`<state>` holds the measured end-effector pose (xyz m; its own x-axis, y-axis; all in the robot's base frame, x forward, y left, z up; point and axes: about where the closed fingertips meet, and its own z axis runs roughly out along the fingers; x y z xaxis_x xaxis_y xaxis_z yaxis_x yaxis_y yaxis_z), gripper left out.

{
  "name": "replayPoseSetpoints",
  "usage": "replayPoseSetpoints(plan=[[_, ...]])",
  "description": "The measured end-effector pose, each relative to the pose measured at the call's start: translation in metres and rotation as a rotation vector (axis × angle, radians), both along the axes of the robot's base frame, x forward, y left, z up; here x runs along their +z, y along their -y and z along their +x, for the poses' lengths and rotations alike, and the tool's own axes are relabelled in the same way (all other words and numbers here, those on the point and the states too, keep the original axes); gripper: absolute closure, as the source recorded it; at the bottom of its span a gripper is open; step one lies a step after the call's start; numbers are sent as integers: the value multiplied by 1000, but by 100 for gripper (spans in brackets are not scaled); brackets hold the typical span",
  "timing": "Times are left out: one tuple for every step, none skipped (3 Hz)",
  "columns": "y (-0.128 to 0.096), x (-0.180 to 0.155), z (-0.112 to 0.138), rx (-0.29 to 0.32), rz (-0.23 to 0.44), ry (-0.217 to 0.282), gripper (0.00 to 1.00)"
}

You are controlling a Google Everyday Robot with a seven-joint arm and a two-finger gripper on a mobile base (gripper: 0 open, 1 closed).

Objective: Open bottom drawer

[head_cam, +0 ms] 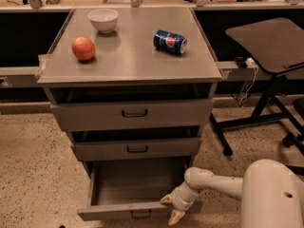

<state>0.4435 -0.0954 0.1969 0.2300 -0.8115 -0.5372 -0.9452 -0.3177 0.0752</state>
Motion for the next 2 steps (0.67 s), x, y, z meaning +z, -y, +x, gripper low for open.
replayPoseSetpoints(plan=[[1,6,-10,19,36,-37,38],[2,27,-2,5,85,-22,19]])
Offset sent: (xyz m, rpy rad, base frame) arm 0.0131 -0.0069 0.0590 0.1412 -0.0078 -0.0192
